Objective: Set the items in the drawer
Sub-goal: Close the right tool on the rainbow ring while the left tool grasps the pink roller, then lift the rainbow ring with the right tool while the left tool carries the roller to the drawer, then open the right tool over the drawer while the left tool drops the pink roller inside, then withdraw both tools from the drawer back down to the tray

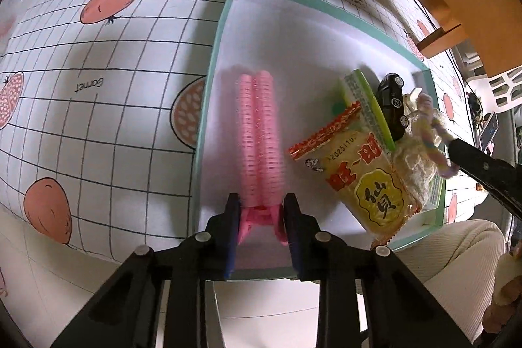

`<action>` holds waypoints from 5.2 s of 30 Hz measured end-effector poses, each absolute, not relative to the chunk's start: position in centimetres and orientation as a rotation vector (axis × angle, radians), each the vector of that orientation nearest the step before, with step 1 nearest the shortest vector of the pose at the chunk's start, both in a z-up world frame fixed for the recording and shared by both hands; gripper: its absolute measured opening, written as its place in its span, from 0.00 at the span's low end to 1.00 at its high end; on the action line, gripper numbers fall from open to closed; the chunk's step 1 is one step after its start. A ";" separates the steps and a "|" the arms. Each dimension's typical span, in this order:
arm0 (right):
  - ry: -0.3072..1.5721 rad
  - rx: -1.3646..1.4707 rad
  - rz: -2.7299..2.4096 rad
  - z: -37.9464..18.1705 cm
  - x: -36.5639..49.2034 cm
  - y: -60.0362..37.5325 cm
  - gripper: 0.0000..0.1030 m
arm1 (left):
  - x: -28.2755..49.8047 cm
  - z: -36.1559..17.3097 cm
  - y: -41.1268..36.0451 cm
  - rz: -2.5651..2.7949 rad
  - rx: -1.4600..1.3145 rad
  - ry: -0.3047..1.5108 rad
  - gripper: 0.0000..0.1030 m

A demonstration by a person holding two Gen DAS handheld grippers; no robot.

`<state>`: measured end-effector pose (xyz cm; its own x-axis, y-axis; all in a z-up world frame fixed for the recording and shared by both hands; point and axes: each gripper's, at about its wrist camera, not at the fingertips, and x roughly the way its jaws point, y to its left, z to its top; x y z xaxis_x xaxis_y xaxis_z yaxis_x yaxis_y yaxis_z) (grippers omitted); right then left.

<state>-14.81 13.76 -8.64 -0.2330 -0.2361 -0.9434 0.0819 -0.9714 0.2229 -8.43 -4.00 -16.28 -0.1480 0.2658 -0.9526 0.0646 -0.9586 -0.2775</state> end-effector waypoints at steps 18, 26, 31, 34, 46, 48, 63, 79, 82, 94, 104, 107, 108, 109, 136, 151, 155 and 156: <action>-0.338 1.536 -2.424 -1.2 -12.7 15.5 0.09 | -10.1 -5.2 -6.2 2.407 -1.668 -0.520 0.27; -0.361 1.203 -2.517 8.0 -12.4 15.6 0.09 | -12.4 4.9 -6.8 2.567 -1.246 -0.481 0.27; -0.324 1.102 -2.551 12.0 -13.4 15.0 0.09 | -13.3 9.2 -7.0 2.610 -1.100 -0.472 0.27; -0.290 1.071 -2.569 13.7 -14.5 14.5 0.09 | -14.6 11.4 -6.8 2.633 -1.037 -0.456 0.27; -0.156 1.091 -2.604 16.5 -19.2 13.2 0.09 | -19.8 13.3 -5.7 2.675 -1.037 -0.399 0.27; -0.142 1.113 -2.591 16.2 -20.0 13.2 0.09 | -20.5 13.0 -5.3 2.677 -1.057 -0.375 0.27; -0.024 1.253 -2.608 14.1 -24.5 11.6 0.09 | -24.4 8.3 -4.9 2.642 -1.233 -0.384 0.28; -0.007 1.316 -2.602 12.1 -25.6 10.3 0.42 | -24.0 8.0 -5.8 2.661 -1.245 -0.395 0.57; -0.017 1.325 -2.601 11.9 -25.6 10.6 0.54 | -24.2 8.0 -5.9 2.673 -1.253 -0.397 0.63; -0.041 1.295 -2.614 11.5 -25.1 11.1 1.00 | -23.8 8.5 -6.8 2.797 -1.188 -0.376 0.98; -0.055 1.290 -2.644 11.3 -25.1 11.9 1.00 | -24.0 7.6 -7.8 2.857 -1.171 -0.374 1.00; -0.057 1.285 -2.654 11.3 -25.0 12.2 1.00 | -24.0 7.6 -7.8 2.863 -1.164 -0.369 1.00; -0.061 1.286 -2.656 11.4 -25.0 12.2 1.00 | -23.9 7.6 -7.8 2.864 -1.159 -0.365 1.00; -0.063 1.286 -2.659 11.3 -25.0 12.3 1.00 | -23.8 7.6 -7.7 2.866 -1.154 -0.362 1.00; -0.143 1.202 -2.689 8.2 -14.9 16.0 1.00 | -12.9 4.8 -7.1 2.745 -1.124 -0.348 1.00; -0.267 1.577 -2.503 -3.2 -12.5 18.2 1.00 | -11.7 -4.0 -7.0 2.607 -1.429 -0.344 1.00; -0.309 1.657 -2.467 -5.2 -12.9 18.6 1.00 | -11.6 -6.4 -5.6 2.565 -1.533 -0.287 1.00; -0.315 1.674 -2.466 -5.6 -12.9 18.7 1.00 | -11.5 -6.9 -5.4 2.555 -1.552 -0.271 1.00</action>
<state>-12.94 18.73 -5.59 -0.3691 -0.2352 -0.8992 0.0014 -0.9676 0.2525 -11.54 -5.40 -6.88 -0.4579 0.2117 -0.8634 -0.0259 -0.9740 -0.2251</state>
